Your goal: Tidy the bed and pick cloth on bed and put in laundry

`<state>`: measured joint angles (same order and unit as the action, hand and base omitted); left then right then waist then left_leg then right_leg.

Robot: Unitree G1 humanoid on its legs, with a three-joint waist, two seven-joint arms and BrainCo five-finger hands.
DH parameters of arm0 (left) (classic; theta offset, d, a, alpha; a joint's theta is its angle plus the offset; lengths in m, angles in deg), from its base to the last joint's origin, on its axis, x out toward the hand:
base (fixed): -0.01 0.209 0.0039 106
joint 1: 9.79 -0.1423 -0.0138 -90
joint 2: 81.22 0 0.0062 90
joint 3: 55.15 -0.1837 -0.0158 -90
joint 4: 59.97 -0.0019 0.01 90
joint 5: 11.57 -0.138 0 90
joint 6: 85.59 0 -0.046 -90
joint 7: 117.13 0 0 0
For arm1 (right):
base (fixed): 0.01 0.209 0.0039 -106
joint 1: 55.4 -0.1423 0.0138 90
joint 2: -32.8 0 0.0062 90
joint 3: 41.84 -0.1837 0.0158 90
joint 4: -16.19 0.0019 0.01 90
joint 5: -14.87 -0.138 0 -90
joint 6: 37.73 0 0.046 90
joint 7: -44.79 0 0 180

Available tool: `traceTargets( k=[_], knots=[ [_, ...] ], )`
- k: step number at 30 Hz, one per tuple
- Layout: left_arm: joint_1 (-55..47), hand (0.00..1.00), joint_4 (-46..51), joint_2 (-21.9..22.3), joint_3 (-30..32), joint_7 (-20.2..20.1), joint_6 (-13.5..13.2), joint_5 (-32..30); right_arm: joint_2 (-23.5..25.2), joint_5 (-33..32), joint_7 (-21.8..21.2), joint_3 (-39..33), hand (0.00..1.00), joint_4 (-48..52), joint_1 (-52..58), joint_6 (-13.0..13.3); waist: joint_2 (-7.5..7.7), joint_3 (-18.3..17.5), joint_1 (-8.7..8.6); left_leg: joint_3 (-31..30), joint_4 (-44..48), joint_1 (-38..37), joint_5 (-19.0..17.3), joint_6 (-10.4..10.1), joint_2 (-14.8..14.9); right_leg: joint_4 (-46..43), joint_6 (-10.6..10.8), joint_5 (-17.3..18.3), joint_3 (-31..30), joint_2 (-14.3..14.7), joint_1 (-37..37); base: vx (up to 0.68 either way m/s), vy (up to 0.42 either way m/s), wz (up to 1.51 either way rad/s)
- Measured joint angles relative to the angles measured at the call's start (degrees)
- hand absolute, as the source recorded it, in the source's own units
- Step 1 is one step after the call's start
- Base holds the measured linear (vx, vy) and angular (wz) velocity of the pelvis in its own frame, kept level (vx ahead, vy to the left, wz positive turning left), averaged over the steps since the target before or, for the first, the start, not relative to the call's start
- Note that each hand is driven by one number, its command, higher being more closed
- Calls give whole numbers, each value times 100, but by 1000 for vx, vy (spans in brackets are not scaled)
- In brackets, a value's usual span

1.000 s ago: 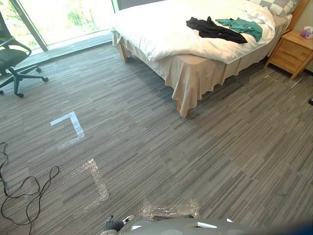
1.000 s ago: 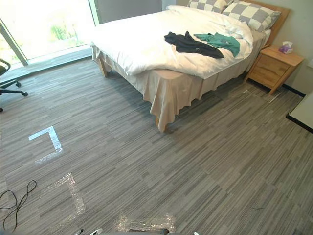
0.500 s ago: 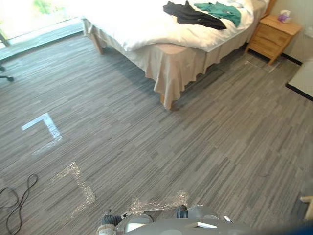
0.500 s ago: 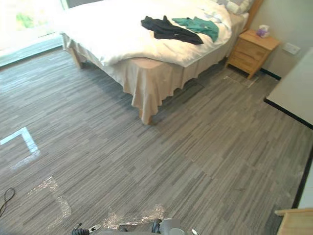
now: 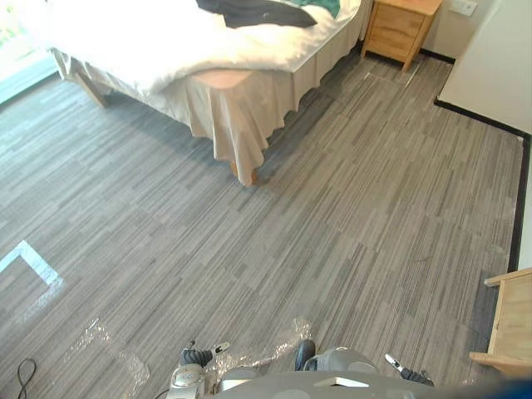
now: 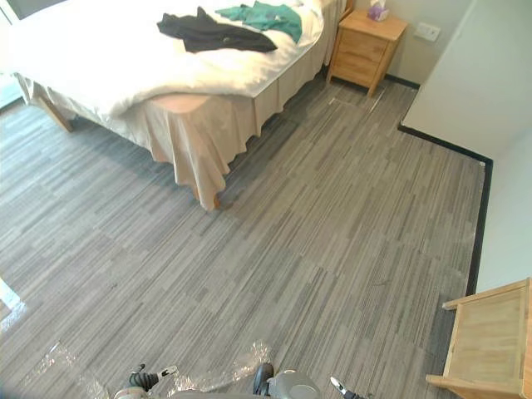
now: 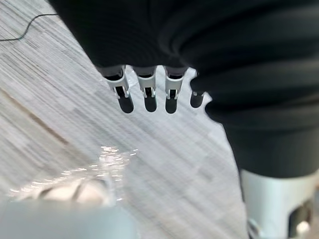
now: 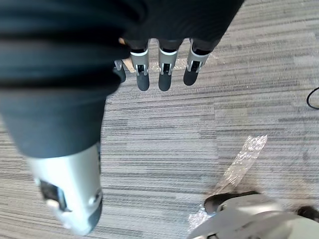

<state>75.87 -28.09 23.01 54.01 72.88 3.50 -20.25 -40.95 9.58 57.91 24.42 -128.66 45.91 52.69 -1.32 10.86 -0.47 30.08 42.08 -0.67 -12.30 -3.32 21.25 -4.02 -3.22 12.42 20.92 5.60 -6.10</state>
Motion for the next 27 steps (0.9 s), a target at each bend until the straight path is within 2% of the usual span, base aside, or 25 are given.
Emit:
traceTargets(
  k=[1, 2, 3, 5, 6, 8, 9, 11, 12, 13, 14, 17, 19, 21, 22, 23, 24, 25, 26, 27],
  knots=[
    [-54, 0, 75, 55, 8, 39, -41, 193, -110, 6, -1, 171, 0, -30, 24, -8, -61, -36, 18, -476, 741, 394, 14, 28, 167, 137, -239, -66, -139, 117, -190, 222, -31, -42],
    [-68, 0, 105, 62, 11, 104, -80, 370, -133, 27, -2, 277, 0, -29, -88, 0, -56, -44, 63, -839, 1051, 684, -38, -63, 78, 201, -298, -64, -348, 128, -274, 233, -2, -57],
    [-62, 0, 117, 68, 9, 131, -84, 402, -137, 53, -1, 285, 0, -42, -145, 3, -54, -46, 98, -920, 1101, 773, -47, -84, 47, 196, -316, -75, -449, 126, -315, 294, 37, -102],
    [21, 0, 125, 78, -2, 171, -107, 551, -181, 175, 2, 291, 0, -256, -465, 2, -23, -26, 282, -1105, 1087, 1097, -213, -188, -184, 251, -430, -141, -916, 18, -392, 313, 86, -124],
    [68, 0, 106, 42, -29, 177, -113, 578, -163, 218, 11, 281, 0, -392, -592, -7, 51, 27, 341, -1170, 828, 1297, -413, -160, -548, 297, -432, -141, -1173, -176, -583, 345, 167, -97],
    [70, 0, 107, -2, -128, 193, -139, 586, -114, 218, 23, 238, 0, -450, -661, -6, 104, 63, 347, -1168, 277, 1424, -474, -126, -908, 302, -428, -139, -1291, -375, -743, 324, 171, -72],
    [86, 0, 108, -21, -264, 243, -181, 586, -83, 218, 27, 220, 0, -465, -685, -3, 109, 66, 356, -1214, -577, 1566, -394, -130, -1266, 279, -382, -118, -1396, -545, -831, 326, 173, -74],
    [100, 0, 103, -42, -410, 256, -213, 587, -67, 217, 30, 224, 0, -455, -695, 3, 85, 56, 379, -1296, -1620, 1678, -29, -109, -1515, 236, -210, -23, -1454, -648, -883, 328, 173, -71],
    [100, 0, 41, -32, -562, 252, -222, 587, -86, 220, 52, 223, 0, -456, -692, 1, -40, 54, 454, -1531, -2708, 1611, 1221, 119, -1610, 231, 96, 158, -1558, -617, -1032, 337, 182, -65],
    [119, 0, 31, -62, -558, 248, -220, 589, -63, 222, 54, 234, 0, -479, -706, -4, -36, 58, 477, -1466, -2777, 1516, 1234, 412, -1663, 236, 182, 216, -1578, -645, -1077, 490, 265, -53],
    [168, 0, 33, -156, -572, 248, -218, 583, 11, 245, 57, 404, 0, -448, -713, 5, 139, 42, 446, -1357, -3018, 1389, 1219, 376, -1827, 205, 268, 163, -1532, -802, -1038, 379, 214, -19],
    [271, 0, 11, -159, -573, 238, -200, 565, 25, 360, 58, 490, 0, -477, -732, -2, 194, 76, 560, -1142, -2881, 1302, 1040, 716, -1928, 237, 390, -124, -1576, -989, -1070, 299, 176, -18],
    [261, 0, -55, -162, -571, 225, -173, 556, 58, 438, 41, 499, 0, -479, -728, -3, 214, 81, 606, -994, -2916, 1094, 981, 801, -2000, 260, 515, -316, -1574, -1116, -1170, 272, 156, -30],
    [191, 0, -64, -173, -558, 186, -163, 553, 85, 445, 18, 490, 0, -516, -726, -3, 279, 68, 620, -927, -3115, 815, 946, 778, -2090, 105, 610, -453, -1597, -1210, -1219, 178, 105, -28],
    [97, 0, -62, -184, -550, 151, -149, 553, 72, 447, 1, 468, 0, -563, -727, -3, 242, 26, 629, -922, -3443, 552, 858, 710, -2132, -409, 654, -423, -1683, -1221, -1022, 150, 116, -31],
    [2, 0, -61, -171, -567, 149, -99, 553, 14, 445, -3, 447, 0, -569, -718, -2, 212, -7, 607, -943, -3754, 262, 796, 596, -2131, -1462, 936, -365, -1701, -1224, -608, 150, 116, -32],
    [-39, 0, -64, -171, -576, 148, -92, 553, -2, 445, -13, 431, 0, -545, -719, 1, 215, -9, 606, -960, -3849, 148, 786, 590, -2146, -2061, 1180, -373, -1696, -1263, -352, 158, 65, -6],
    [-90, 0, -76, -224, -613, 148, -49, 554, -16, 436, -21, 411, 0, -441, -719, 4, 248, 5, 556, -1059, -3954, -81, 690, 630, -2227, -3373, 1633, -714, -1689, -1419, 188, 191, 36, 53],
    [-94, 0, -157, -369, -756, 149, -47, 549, -43, 441, -23, 394, 0, -389, -716, 2, 348, 48, 391, -1320, -3975, -299, 596, 654, -2341, -4565, 1628, -623, -1547, -1688, 637, 245, 39, 75],
    [-91, 0, -176, -403, -781, 150, -45, 547, -61, 438, -23, 388, 0, -379, -715, 1, 391, 52, 351, -1403, -3973, -379, 561, 655, -2365, -4809, 1565, -505, -1424, -1791, 746, 276, 9, 103]
  ],
)
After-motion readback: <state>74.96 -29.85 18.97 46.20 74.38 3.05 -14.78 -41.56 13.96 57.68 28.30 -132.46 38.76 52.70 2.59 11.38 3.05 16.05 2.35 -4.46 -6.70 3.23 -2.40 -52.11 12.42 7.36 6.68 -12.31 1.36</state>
